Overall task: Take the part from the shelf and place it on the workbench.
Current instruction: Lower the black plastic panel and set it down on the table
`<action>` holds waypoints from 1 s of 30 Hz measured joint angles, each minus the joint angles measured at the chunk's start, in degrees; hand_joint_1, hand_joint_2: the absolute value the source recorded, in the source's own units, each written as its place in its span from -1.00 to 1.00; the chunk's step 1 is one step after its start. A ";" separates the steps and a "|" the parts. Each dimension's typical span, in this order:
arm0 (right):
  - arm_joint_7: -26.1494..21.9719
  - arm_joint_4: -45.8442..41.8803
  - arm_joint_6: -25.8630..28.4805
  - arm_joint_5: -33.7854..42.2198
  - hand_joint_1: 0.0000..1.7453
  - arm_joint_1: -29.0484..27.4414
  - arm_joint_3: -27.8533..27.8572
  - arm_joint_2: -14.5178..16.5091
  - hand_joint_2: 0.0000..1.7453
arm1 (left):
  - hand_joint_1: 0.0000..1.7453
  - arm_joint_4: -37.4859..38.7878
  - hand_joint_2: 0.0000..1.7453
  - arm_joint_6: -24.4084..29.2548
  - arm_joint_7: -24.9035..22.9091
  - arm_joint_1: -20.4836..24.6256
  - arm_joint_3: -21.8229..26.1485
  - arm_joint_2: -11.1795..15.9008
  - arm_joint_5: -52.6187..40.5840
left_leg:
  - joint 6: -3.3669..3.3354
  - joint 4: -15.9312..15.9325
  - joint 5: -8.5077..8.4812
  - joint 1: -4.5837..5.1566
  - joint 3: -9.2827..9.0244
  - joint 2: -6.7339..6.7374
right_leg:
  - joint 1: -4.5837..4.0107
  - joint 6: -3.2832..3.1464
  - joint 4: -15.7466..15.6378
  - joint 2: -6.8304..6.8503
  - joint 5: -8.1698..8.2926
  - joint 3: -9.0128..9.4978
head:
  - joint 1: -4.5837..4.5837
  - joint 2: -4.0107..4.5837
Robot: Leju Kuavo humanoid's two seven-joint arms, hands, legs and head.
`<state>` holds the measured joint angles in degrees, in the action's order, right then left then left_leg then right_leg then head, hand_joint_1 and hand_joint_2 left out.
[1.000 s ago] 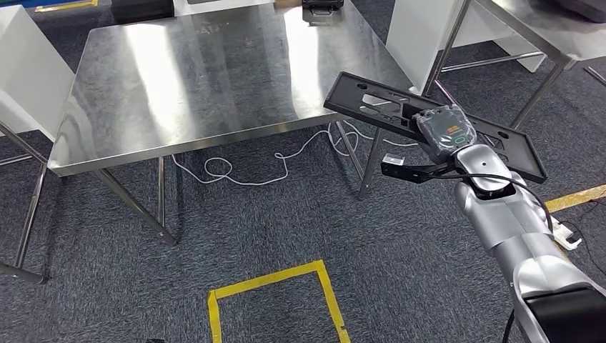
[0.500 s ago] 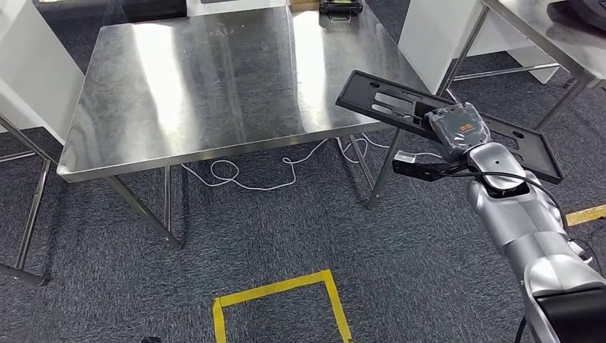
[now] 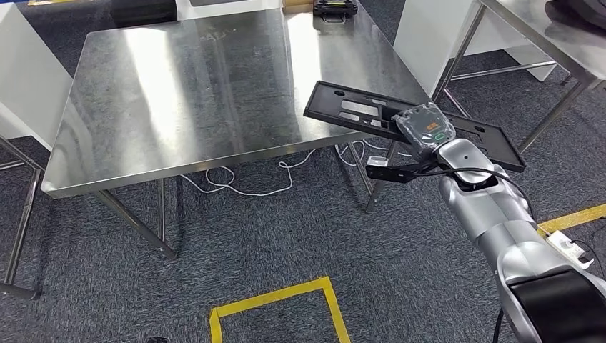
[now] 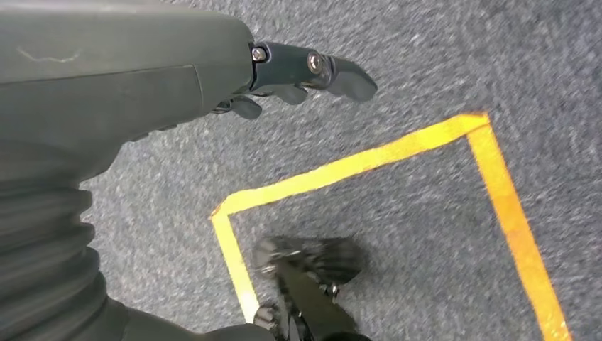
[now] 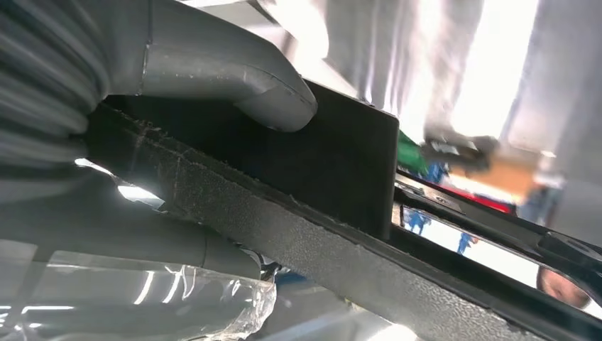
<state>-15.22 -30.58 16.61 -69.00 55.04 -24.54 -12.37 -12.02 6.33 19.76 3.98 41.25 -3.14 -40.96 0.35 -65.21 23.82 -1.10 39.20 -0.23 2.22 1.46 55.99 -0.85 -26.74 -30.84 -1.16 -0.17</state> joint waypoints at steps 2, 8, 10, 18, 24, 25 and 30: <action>-0.28 0.46 -0.54 0.16 1.00 1.66 -0.50 1.15 1.00 | -1.00 0.23 1.00 0.10 0.04 -0.06 0.17 -0.07 0.04 | 0.24 4.55 -1.98 -0.04 -1.53 0.06 | -0.31 0.59 -0.14 -0.15 -0.35 0.26 | -0.21 0.00; -0.80 1.44 -1.02 1.00 1.00 3.46 -1.43 2.78 1.00 | -1.00 0.30 1.00 0.32 0.07 -0.15 0.74 -0.05 0.25 | -3.26 6.94 0.18 0.46 -3.33 -0.54 | -0.75 1.28 7.33 0.67 -3.99 -3.93 | -0.18 0.00; -0.99 2.27 -1.51 1.13 1.00 3.43 -1.67 3.21 1.00 | -1.00 0.32 1.00 0.52 -0.01 -0.47 1.10 -0.05 0.48 | -3.99 6.98 0.55 0.76 -3.74 -0.77 | -0.82 1.04 15.30 0.79 -6.23 -8.43 | -0.04 0.00; -2.05 4.14 -1.52 1.45 1.00 4.38 -2.66 4.03 1.00 | -1.00 0.58 1.00 0.81 0.42 -1.26 1.48 -0.73 0.69 | -4.33 6.90 2.17 2.68 -5.30 -1.55 | -2.99 -0.63 0.72 1.03 3.97 -5.64 | -0.08 0.00; -2.57 5.42 -0.50 2.13 1.00 5.48 -3.27 5.04 1.00 | -1.00 0.64 1.00 0.92 0.63 -1.06 1.81 -0.45 0.67 | -2.52 0.76 6.78 2.19 -3.68 -0.96 | -1.00 -1.83 -1.94 0.85 3.57 -2.61 | -0.30 0.00; -2.46 5.75 -0.40 2.18 1.00 5.29 -3.40 5.23 1.00 | -1.00 0.67 1.00 0.90 0.55 -1.08 1.93 -0.39 0.63 | -2.08 -2.94 8.38 1.78 -2.10 -0.94 | -0.86 -2.01 -2.10 0.86 3.32 -1.98 | -0.36 0.00; -2.24 6.74 -1.45 3.63 1.00 5.65 -4.03 5.39 1.00 | -1.00 0.72 1.00 0.86 0.28 -1.14 2.45 -0.15 0.40 | 1.80 -1.22 1.75 -1.18 0.00 -0.07 | 0.38 -0.24 -1.66 0.59 1.35 0.10 | -0.38 0.00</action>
<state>-17.46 -23.84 15.15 -65.37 60.69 -28.58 -6.98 -11.29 7.19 20.04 2.84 43.70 -3.30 -40.56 2.15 -66.42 25.57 -2.29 39.20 -0.30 2.60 1.22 54.33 -0.26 -25.39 -30.73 -1.54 -0.17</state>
